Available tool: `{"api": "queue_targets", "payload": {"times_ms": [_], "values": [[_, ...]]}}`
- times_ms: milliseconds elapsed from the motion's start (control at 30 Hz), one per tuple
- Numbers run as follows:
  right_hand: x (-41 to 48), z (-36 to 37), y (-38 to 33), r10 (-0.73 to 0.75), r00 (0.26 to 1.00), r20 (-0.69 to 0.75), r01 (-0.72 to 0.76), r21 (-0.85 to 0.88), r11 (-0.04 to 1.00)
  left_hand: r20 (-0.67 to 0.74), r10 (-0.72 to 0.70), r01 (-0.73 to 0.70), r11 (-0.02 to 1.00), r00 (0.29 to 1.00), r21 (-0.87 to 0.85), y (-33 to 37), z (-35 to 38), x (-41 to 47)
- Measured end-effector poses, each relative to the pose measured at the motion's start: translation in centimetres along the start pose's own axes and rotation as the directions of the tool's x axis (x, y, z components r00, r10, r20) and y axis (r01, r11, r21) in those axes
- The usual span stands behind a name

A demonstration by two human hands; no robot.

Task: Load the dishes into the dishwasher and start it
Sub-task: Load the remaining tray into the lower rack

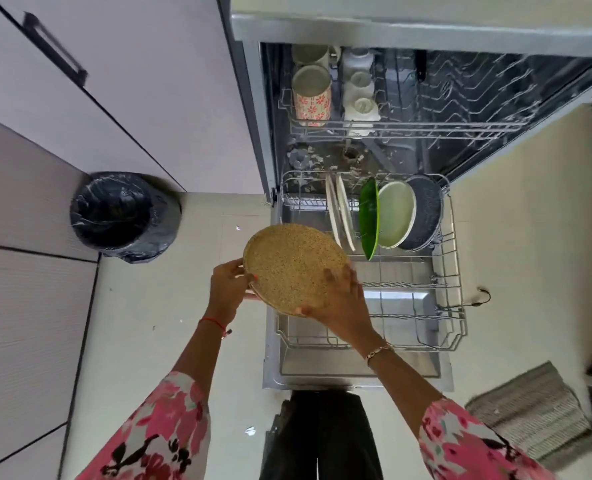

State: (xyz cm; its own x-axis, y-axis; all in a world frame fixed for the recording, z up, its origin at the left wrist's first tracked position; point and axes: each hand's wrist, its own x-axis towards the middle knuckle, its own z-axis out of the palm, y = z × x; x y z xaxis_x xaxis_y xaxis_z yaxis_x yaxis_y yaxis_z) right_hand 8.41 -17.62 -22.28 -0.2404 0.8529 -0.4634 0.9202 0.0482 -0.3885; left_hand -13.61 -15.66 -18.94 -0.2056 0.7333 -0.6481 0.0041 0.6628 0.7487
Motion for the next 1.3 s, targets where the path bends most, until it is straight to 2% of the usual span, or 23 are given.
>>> {"api": "queue_targets", "payload": {"times_ms": [67,133,233,300,367,433,500,567,667,800,967,1067,1300], "values": [[2.2,0.8,-0.3,-0.105,0.986,0.126,0.113,-0.053,0.992,0.004,0.012,-0.012,0.999,1.0,0.036,-0.3,0.4,2.5],[4.0,2.1,-0.4,-0.153,0.972,0.178,0.177,-0.131,0.975,-0.004,0.012,-0.012,0.999,1.0,0.043,-0.7,0.9,5.3],[6.8,4.2,-0.1,-0.226,0.974,0.029,0.219,-0.394,0.893,0.027,0.027,-0.027,1.0,0.999,0.007,-1.2,1.5,9.0],[8.5,5.2,0.1,-0.269,0.959,-0.093,0.194,-0.479,0.856,0.035,0.068,-0.067,0.997,0.997,-0.029,-1.3,2.1,11.0],[10.3,5.4,0.4,-0.319,0.922,-0.217,0.203,-0.43,0.88,0.039,0.1,-0.097,0.992,0.994,-0.079,-1.5,2.9,12.5],[12.0,5.2,0.3,-0.282,0.895,-0.346,0.196,-0.264,0.944,0.053,0.091,-0.088,0.994,0.994,-0.057,-2.5,3.8,13.9],[13.6,4.9,0.0,-0.206,0.879,-0.43,0.18,-0.102,0.978,0.074,0.131,-0.143,0.968,0.989,0.206,-4.5,4.5,15.4],[15.1,4.8,0.1,-0.156,0.881,-0.447,0.18,0.012,0.984,0.141,0.163,-0.209,0.875,0.977,0.436,-6.9,5.0,16.6],[17.4,4.6,0.2,-0.04,0.914,-0.404,0.097,0.12,0.988,0.213,0.131,-0.232,0.788,0.968,0.57,-10.2,6.2,18.3],[19.4,4.6,0.7,0.051,0.907,-0.418,0.023,0.17,0.985,0.213,0.059,-0.181,0.766,0.975,0.616,-12.9,7.9,20.1],[20.4,5.2,0.6,-0.008,0.897,-0.443,0.053,0.089,0.995,0.193,0.134,-0.229,0.72,0.972,0.655,-14.2,8.9,21.1],[20.2,5.2,0.8,0.026,0.883,-0.47,0.056,0.159,0.986,0.184,0.176,-0.255,0.664,0.967,0.703,-14.8,9.0,21.1],[20.2,4.9,1.1,0.05,0.863,-0.502,0.06,0.201,0.978,0.206,0.191,-0.281,0.647,0.96,0.709,-15.1,8.8,21.7]]}}
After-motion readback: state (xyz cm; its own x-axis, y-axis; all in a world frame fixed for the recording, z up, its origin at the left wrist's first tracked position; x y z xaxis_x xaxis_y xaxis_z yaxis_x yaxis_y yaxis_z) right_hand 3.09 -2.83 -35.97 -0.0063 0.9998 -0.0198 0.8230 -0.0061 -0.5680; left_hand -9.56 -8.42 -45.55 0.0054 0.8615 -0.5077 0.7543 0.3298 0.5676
